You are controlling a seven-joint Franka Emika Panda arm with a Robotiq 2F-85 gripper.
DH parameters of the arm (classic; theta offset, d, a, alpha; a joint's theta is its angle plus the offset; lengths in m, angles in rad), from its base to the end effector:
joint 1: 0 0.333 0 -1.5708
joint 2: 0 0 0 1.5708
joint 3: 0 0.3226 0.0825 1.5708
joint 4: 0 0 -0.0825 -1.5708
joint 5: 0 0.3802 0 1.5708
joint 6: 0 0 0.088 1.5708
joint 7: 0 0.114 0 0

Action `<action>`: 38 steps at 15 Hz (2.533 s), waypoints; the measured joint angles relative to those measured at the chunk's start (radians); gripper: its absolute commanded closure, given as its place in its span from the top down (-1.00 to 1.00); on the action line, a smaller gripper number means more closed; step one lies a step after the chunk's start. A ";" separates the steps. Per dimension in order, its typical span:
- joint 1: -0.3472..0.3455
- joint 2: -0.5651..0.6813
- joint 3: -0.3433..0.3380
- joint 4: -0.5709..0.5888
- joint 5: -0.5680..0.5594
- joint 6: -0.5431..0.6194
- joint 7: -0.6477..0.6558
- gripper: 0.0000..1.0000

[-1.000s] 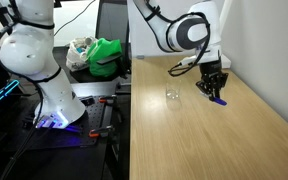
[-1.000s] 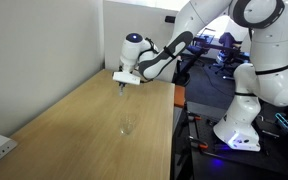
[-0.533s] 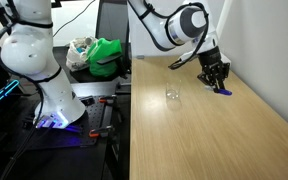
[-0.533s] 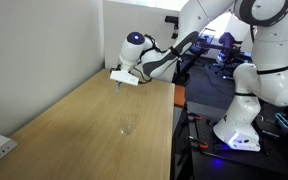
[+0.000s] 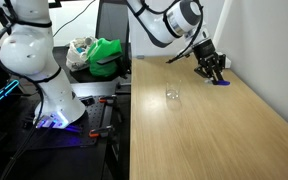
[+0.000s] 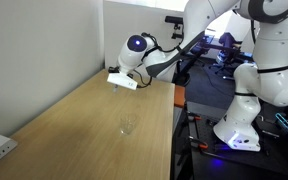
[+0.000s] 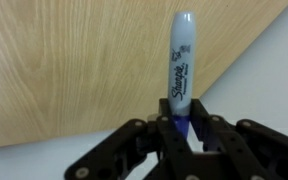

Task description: Put the marker in the glass cup

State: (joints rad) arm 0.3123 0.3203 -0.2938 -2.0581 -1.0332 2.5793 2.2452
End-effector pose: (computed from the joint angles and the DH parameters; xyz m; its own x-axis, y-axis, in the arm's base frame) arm 0.6063 0.0289 0.3036 0.0787 -0.8008 0.5937 -0.9065 -0.3053 -0.2916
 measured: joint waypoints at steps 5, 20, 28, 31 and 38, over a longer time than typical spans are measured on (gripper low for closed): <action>-0.056 -0.023 0.116 0.000 -0.065 -0.105 0.079 -0.87; -0.079 -0.018 0.317 0.037 -0.143 -0.406 0.242 -0.87; -0.055 0.026 0.379 0.056 -0.146 -0.549 0.313 -0.87; -0.049 0.034 0.389 0.060 -0.149 -0.584 0.318 -0.50; -0.049 0.037 0.390 0.061 -0.150 -0.588 0.316 -0.87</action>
State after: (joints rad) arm 0.2630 0.3577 0.0963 -1.9968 -1.1829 1.9915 2.5617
